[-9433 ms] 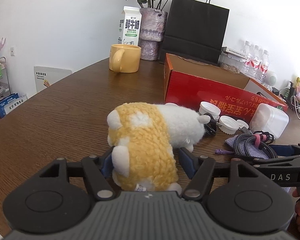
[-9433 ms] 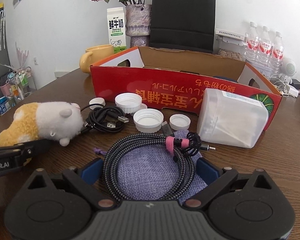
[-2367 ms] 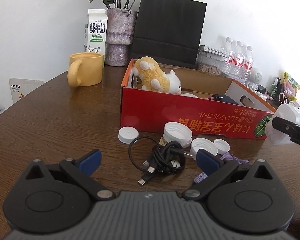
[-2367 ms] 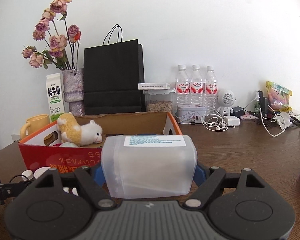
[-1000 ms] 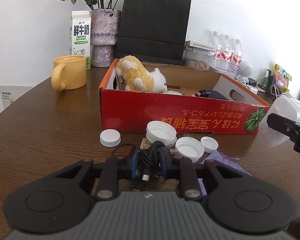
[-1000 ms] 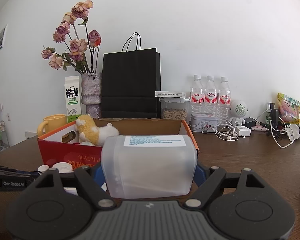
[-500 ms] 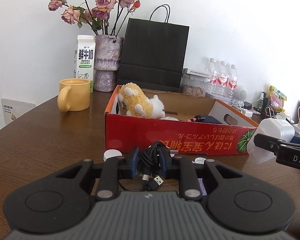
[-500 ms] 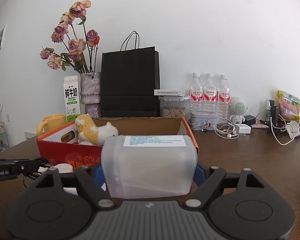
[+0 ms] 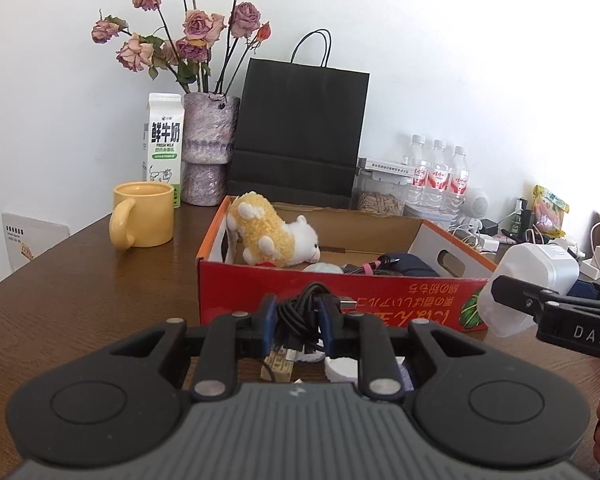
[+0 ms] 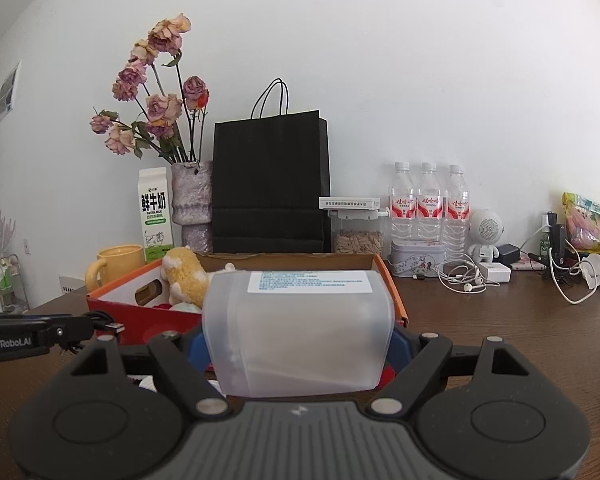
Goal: Organize objects
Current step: 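Carry the black cable and translucent container over the cardboard box with both tools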
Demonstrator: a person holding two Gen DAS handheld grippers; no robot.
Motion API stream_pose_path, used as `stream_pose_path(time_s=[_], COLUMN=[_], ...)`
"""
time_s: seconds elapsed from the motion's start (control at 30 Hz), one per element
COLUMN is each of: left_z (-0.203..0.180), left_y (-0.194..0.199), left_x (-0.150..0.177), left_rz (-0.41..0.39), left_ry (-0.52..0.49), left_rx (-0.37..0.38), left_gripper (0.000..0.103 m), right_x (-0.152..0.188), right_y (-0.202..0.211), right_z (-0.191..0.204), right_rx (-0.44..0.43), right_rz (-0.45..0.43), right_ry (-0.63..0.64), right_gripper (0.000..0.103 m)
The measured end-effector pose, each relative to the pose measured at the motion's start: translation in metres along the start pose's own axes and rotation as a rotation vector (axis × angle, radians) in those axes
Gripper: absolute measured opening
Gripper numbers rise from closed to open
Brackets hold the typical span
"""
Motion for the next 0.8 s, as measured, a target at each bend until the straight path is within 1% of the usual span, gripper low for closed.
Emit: stream_pose_path(time_s=[0.2,0.33,0.47,0.67,0.73,0.8], left_z=[-0.013,-0.017,-0.015,0.007,0.015,0.023], left_y=[-0.006,-0.020,-0.040,-0.083,-0.099,-0.112], left_x=[-0.032,-0.052,-0.070,-0.084,-0.084,-0.077], left_rz=[-0.064,-0.094,-0.118,-0.106,-0.086,-0.053], left_ry=[-0.002,-0.018,-0.018,0.065,0.089,0.091], left_rx=[0.054,0.051,0.031,-0.012,-0.025,-0.035], left_gripper=[0.023,0.023,0.023,0.023,0.023,0.023], right_x=[-0.023,-0.039,-0.053,-0.061,-0.060,-0.055], right_y=[-0.007,-0.022,-0.048,-0.096,-0.113,-0.125], right_z=[0.012,0.023,0.032,0.039,0.041,0.042], right_rx=[-0.024,-0.021,-0.023,0.004,0.010,0.020], right_rz=[-0.012,-0.027,-0.018,0.010,0.023,0.037], right_ry=[0.016,0.028,0.006,-0.038,-0.064,-0.065], right_gripper=[0.081,0.081,0.081,0.081,0.081,0.081])
Point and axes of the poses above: each gripper's, at about its wrist camera, not at the fingertips, and y roughly against the way its jaws point, z to its left, x to its underside, the point moved 6 cm from there along -y, roughly the way its jaws point, and after that the axes turned 14 degrees about x, right-handed, at the moved point
